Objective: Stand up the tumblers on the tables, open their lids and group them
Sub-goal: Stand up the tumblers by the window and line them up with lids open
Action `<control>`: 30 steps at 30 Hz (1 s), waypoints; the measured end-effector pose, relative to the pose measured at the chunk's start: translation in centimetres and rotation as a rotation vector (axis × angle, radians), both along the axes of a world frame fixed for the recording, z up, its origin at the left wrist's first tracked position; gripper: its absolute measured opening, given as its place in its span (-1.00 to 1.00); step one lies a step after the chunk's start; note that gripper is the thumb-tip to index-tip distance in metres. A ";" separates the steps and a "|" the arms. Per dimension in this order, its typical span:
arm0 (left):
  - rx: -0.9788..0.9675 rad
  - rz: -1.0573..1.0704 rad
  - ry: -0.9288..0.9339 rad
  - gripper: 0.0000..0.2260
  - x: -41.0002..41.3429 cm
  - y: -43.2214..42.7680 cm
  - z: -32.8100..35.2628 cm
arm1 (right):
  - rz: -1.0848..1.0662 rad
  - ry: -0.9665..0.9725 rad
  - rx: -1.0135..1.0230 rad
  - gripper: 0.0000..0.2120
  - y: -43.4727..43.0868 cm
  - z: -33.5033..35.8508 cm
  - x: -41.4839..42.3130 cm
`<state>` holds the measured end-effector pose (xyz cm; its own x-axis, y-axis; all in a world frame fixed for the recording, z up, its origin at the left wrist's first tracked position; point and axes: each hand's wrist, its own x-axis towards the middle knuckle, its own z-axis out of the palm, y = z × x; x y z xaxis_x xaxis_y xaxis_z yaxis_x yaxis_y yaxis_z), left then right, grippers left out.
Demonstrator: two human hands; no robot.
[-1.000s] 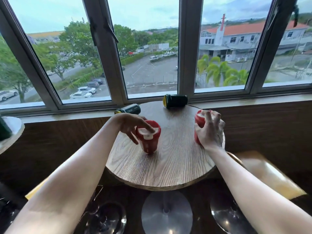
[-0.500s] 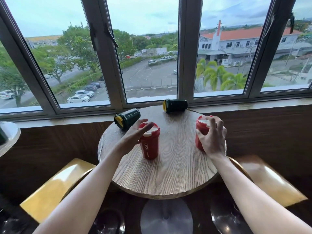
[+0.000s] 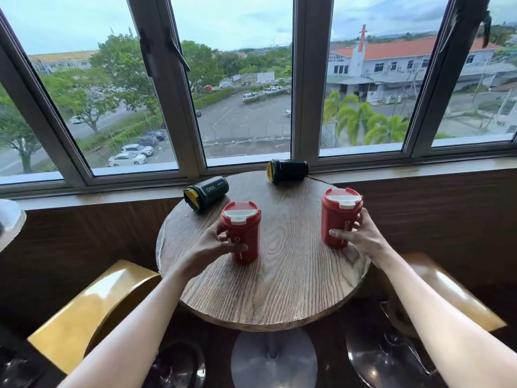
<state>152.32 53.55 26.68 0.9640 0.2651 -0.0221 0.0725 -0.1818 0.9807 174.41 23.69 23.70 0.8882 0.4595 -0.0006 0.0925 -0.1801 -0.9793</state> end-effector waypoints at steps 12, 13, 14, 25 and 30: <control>0.146 0.121 0.019 -0.23 3.0 0.1 -0.9 | 0.018 -0.072 -0.067 -0.22 4.8 0.4 -1.3; 0.159 0.122 0.019 -0.23 3.2 0.3 -0.9 | 0.029 -0.086 -0.067 -0.23 5.6 0.5 -1.5; 0.167 0.125 0.020 -0.23 3.5 0.4 -1.0 | 0.042 -0.081 -0.060 -0.24 6.4 0.5 -1.7; 0.201 0.116 0.051 -0.21 6.3 1.9 -1.4 | 0.079 -0.098 -0.102 -0.28 11.6 0.2 -2.1; 0.179 0.110 0.042 -0.19 7.3 2.3 -1.4 | 0.114 -0.074 -0.085 -0.27 12.0 0.1 -1.2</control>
